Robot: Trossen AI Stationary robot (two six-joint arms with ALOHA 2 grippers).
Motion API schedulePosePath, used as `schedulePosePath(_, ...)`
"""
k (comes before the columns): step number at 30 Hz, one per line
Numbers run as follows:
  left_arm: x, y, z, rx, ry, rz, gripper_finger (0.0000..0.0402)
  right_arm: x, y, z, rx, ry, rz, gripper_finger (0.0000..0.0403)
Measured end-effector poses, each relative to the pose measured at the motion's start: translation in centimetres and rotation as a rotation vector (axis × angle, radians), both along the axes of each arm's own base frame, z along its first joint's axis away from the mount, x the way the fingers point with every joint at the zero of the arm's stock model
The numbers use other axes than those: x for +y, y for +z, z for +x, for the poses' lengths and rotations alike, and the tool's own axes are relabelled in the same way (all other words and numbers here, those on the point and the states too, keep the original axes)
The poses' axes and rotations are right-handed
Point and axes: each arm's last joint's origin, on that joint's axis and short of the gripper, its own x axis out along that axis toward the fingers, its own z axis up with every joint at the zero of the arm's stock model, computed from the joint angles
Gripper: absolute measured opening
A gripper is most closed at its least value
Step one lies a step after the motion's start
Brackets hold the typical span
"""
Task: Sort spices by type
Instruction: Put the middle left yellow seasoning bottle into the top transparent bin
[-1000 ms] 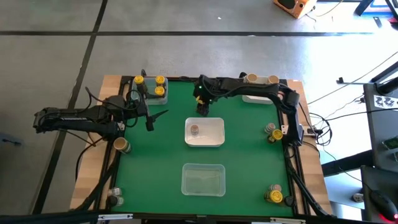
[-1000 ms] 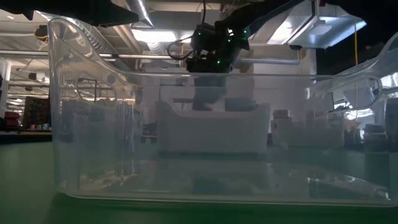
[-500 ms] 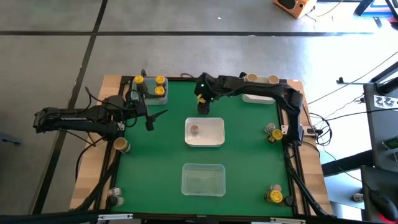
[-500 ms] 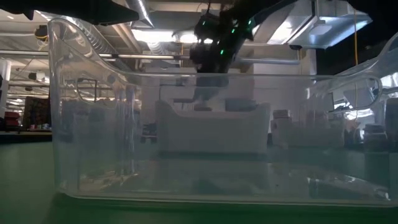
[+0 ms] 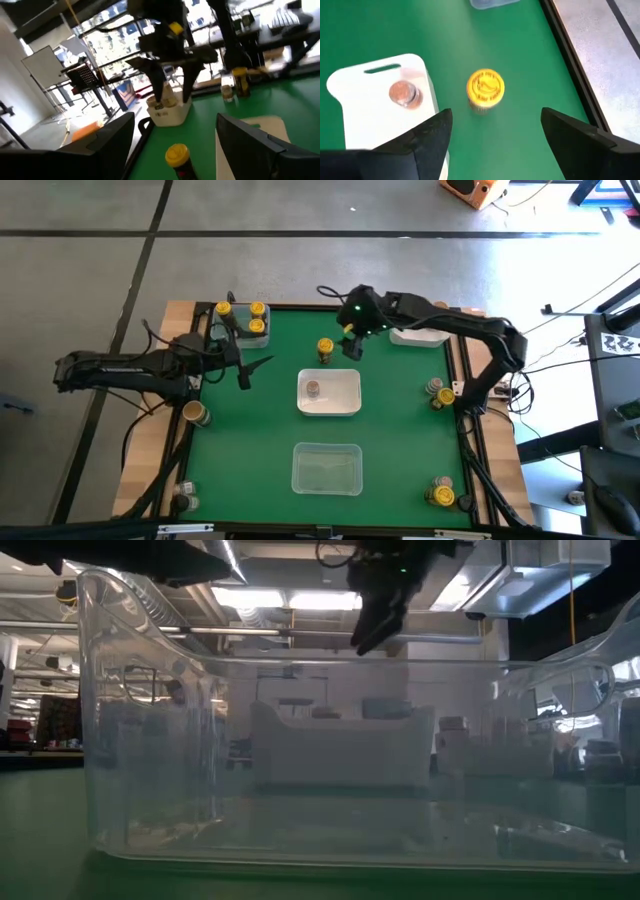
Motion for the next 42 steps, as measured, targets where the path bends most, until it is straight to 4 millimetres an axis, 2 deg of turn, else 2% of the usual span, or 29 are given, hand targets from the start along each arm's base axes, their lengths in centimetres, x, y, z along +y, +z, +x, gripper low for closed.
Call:
schedulePosePath(9, 1.2, -2.0, 3.3, 0.049, 0.052, -0.047, 0.0279, 1.3, -3.2, -4.7, -0.131, -0.077, -0.138, 0.0305)
schedulePosePath(15, 3.1, -3.2, 6.2, 0.085, 0.128, -0.191, 0.0279, 1.8, -3.7, -6.6, -0.307, -0.123, -0.268, 0.0305)
schedulePosePath(20, 4.6, -3.8, 9.0, 0.148, 0.188, -0.317, 0.0279, 1.8, -3.0, -6.8, -0.457, -0.103, -0.379, 0.0305)
schedulePosePath(29, 5.6, -4.9, 13.9, 0.354, 0.132, -0.433, 0.0279, 1.5, 0.3, -6.7, -0.649, -0.106, -0.689, 0.0305)
schedulePosePath(32, 6.1, -5.2, 15.3, 0.414, 0.144, -0.445, 0.0279, 1.5, 0.9, -7.0, -0.650, -0.121, -0.766, 0.0305)
schedulePosePath(36, 7.1, -5.0, 16.9, 0.430, 0.168, -0.465, 0.0279, 1.6, 1.2, -7.3, -0.649, -0.115, -0.784, 0.0305)
schedulePosePath(42, 8.8, -5.4, 18.2, 0.432, 0.201, -0.469, 0.0279, 1.6, 0.0, -7.4, -0.522, -0.082, -0.746, 0.0305)
